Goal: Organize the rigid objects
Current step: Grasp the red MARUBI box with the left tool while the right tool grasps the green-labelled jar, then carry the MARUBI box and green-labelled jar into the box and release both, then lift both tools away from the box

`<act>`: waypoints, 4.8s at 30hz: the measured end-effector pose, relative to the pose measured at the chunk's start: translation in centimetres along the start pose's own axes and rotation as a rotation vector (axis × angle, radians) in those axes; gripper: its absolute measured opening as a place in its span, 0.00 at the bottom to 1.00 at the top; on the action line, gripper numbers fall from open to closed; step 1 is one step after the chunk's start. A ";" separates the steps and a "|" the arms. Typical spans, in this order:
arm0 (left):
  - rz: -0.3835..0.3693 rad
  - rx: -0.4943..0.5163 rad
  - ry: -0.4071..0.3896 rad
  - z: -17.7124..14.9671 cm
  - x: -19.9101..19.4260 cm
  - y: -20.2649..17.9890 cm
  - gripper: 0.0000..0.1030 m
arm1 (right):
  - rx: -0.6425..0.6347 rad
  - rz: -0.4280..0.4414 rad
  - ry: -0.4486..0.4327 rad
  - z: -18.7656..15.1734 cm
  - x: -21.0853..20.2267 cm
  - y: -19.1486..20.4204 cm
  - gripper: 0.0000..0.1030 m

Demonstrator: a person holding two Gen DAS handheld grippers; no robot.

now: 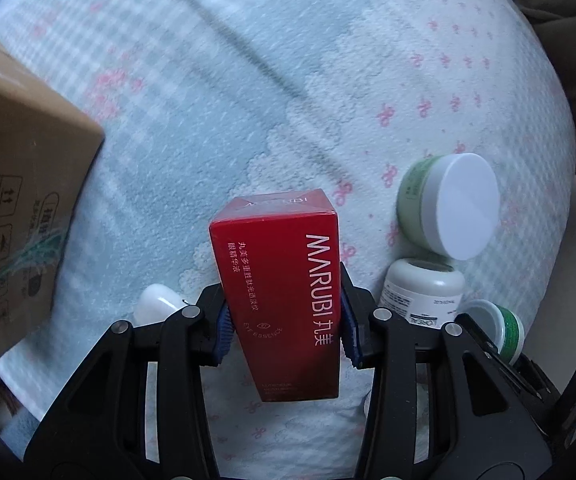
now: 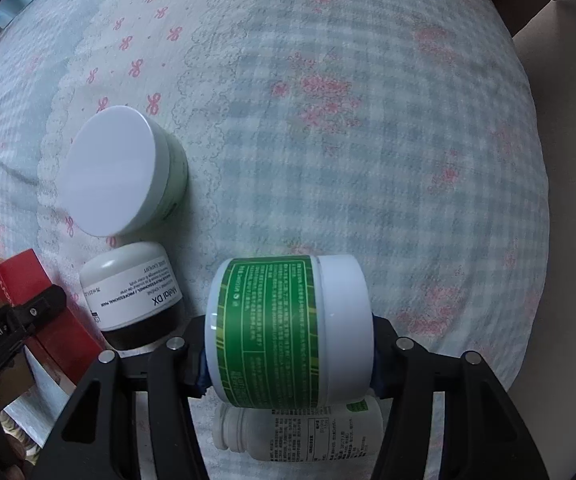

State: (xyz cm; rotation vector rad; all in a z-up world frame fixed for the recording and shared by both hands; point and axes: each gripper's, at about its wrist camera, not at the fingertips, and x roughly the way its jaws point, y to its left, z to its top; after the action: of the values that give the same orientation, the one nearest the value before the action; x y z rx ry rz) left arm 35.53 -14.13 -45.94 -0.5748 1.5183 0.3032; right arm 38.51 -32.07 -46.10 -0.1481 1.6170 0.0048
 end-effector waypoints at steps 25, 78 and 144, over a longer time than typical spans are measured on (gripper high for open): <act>-0.197 0.327 -0.301 -5.6 -22.4 2.5 0.36 | 0.077 0.066 -0.325 -8.9 -20.2 -1.2 0.51; -0.094 0.582 -0.078 13.7 -20.7 35.0 0.36 | 0.108 0.180 -0.101 -10.3 -16.4 39.6 0.51; -0.042 0.752 -0.335 -0.9 -32.2 32.7 1.00 | 0.164 0.115 -0.293 -21.9 -25.9 30.7 1.00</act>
State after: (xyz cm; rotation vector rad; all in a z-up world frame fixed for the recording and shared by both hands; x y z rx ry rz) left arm 15.81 17.87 -19.60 0.0460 1.1738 -0.2023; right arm 14.88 -1.26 -21.88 0.0701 1.3245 -0.0165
